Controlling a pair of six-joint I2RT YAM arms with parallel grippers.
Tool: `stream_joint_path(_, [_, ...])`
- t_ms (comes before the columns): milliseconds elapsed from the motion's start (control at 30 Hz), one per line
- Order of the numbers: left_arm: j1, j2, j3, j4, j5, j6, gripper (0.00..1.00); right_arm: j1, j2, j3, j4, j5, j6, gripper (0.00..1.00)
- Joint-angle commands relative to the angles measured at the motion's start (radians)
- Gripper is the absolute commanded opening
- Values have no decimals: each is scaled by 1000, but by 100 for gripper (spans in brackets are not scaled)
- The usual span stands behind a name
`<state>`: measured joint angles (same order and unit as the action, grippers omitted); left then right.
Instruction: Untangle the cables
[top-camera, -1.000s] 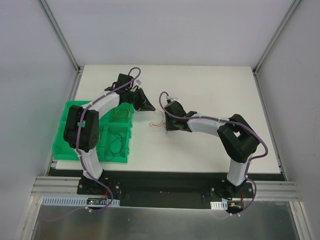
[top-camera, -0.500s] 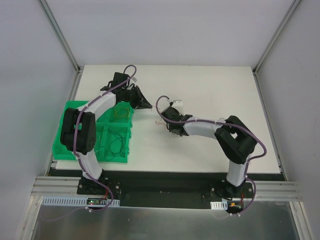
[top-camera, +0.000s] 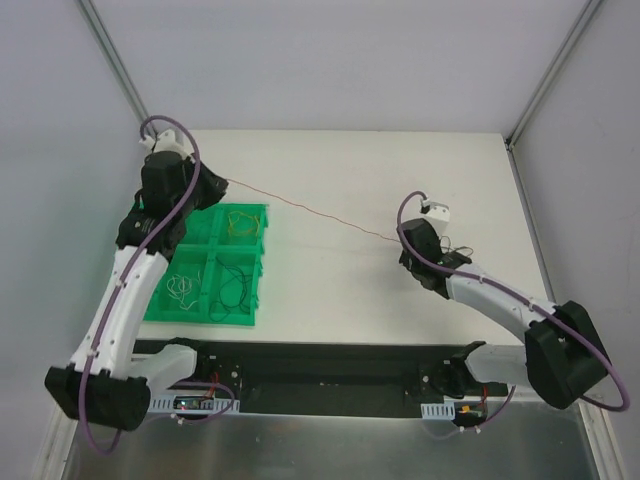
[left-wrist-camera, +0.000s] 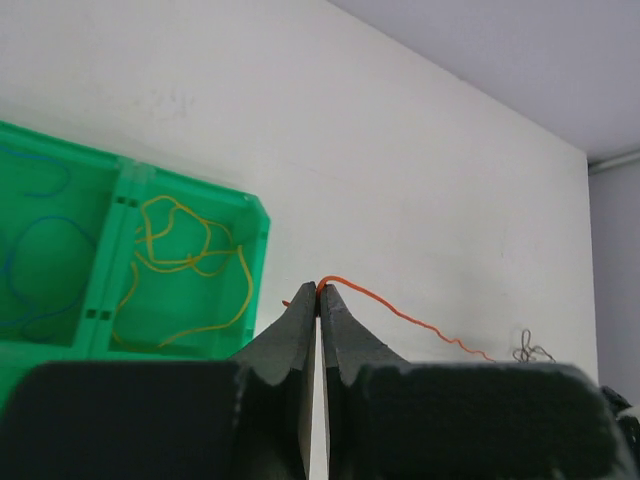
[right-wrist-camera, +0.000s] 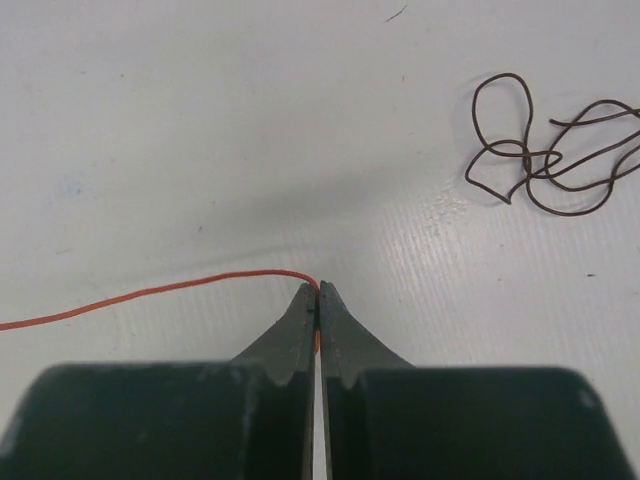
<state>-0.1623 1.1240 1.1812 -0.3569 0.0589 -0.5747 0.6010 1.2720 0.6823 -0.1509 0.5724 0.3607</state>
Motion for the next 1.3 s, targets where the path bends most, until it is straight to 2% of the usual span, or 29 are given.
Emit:
stream_joint_path(0, [15,-139,-66,-57,-215,61,0,-39,-88,-73,178,-123,-97,0])
stream_joint_path(133, [14,-211,-75,-85,-212,58,0,-61,-132,-99,235,-152,-141,0])
stream_joint_path(300, [14,-204,-23,-165,-251,101,0,-142,-184,-173,257,-213,-103,0])
stream_joint_path(433, [1,-150,3,-171,-75,81,0,-155,-226,-210,309,-334,-106,0])
stream_joint_path(467, [-20,-120,15,-168,-15,82,0,-156,-221,-205,316,-371,-126,0])
stream_joint_path(500, [-87,-72,37,-168,24,99,0,-155,-212,-195,314,-405,-143,0])
stream_joint_path(600, [-302,87,112,-180,16,179,0,-153,-169,-158,313,-558,-201,0])
stream_joint_path(700, [-417,218,130,-177,45,142,0,-152,-105,-136,353,-786,-246,0])
stream_joint_path(767, [-459,313,136,-175,88,130,0,-149,-54,-104,366,-903,-255,0])
stream_joint_path(867, [-497,417,136,-174,134,134,0,-141,15,-78,369,-937,-244,0])
stream_joint_path(1100, [-566,545,120,-108,265,153,0,-142,202,17,338,-1121,-229,0])
stream_joint_path(1267, [-586,588,107,-22,340,131,10,-142,245,36,346,-1165,-210,0])
